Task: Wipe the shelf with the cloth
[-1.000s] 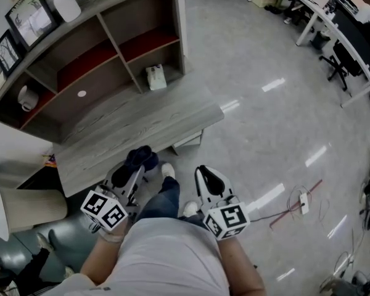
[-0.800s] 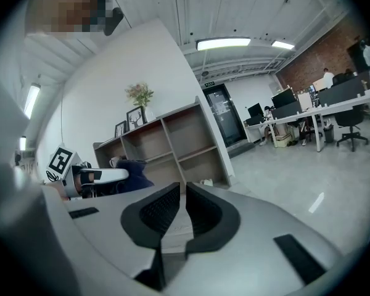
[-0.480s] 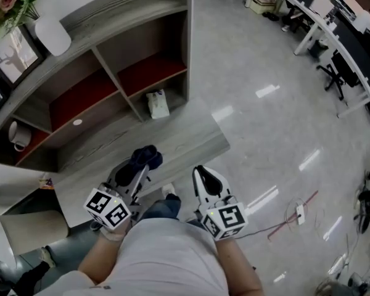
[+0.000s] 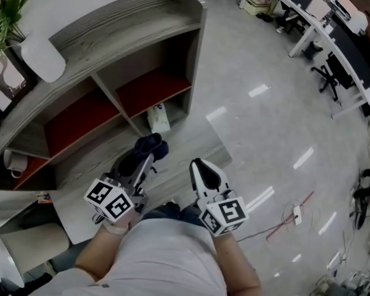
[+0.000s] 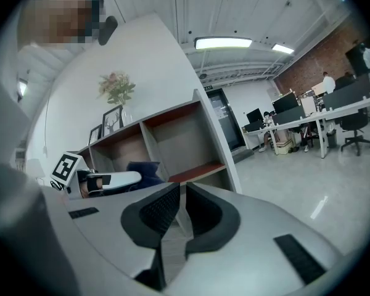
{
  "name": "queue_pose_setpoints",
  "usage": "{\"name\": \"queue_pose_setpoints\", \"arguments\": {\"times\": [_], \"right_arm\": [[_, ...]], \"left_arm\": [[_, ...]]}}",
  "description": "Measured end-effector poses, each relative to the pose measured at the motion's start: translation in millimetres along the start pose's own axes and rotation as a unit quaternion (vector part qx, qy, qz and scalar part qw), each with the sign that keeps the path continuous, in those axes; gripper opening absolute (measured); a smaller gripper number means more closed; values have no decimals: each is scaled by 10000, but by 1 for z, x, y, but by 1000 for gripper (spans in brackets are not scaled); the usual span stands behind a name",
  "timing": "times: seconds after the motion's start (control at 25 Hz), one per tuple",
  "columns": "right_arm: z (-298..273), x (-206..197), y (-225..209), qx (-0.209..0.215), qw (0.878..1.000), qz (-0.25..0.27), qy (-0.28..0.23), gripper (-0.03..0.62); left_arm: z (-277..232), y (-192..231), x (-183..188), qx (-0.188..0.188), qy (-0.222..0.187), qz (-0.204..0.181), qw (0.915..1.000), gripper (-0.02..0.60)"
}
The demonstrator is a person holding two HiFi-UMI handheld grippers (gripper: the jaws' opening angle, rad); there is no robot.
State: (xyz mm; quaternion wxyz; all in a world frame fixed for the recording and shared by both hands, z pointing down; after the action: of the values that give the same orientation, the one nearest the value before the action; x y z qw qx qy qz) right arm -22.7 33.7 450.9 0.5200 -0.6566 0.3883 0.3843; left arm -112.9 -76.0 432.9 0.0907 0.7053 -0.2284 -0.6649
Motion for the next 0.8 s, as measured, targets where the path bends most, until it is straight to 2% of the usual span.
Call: {"name": "queue_pose_setpoints", "arguments": {"times": [0.16, 0.28, 0.48, 0.64, 0.8], "right_arm": [[-12, 10, 1, 85, 10000, -10, 19, 39], [-20, 16, -2, 168, 9998, -30, 37, 40], [-28, 33, -19, 319, 9995, -51, 70, 40], [-25, 43, -52, 324, 9994, -33, 74, 39], [-22, 54, -91, 231, 9997, -33, 51, 40]], "left_arm": [[-26, 8, 16, 58, -234, 181, 9995, 107], [-48, 13, 28, 77, -521, 687, 9962, 106], [-88, 18, 55, 111, -1170, 1352, 9838, 107], [-123, 15, 74, 68, -1711, 1655, 9712, 107], [-155, 18, 91, 128, -2073, 1889, 9598, 106]]}}
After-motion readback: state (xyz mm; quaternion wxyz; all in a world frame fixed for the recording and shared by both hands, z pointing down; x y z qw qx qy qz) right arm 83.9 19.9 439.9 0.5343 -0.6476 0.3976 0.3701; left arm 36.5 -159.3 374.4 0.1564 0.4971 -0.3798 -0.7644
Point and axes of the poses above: the fingertips, and each gripper's own axes: z backward along the fingers, y to its left, x out of its top, the point moved 1 cm from there along z, backward along the fingers, and after that the axes turned 3 degrees about -z, right-handed, at the moved point
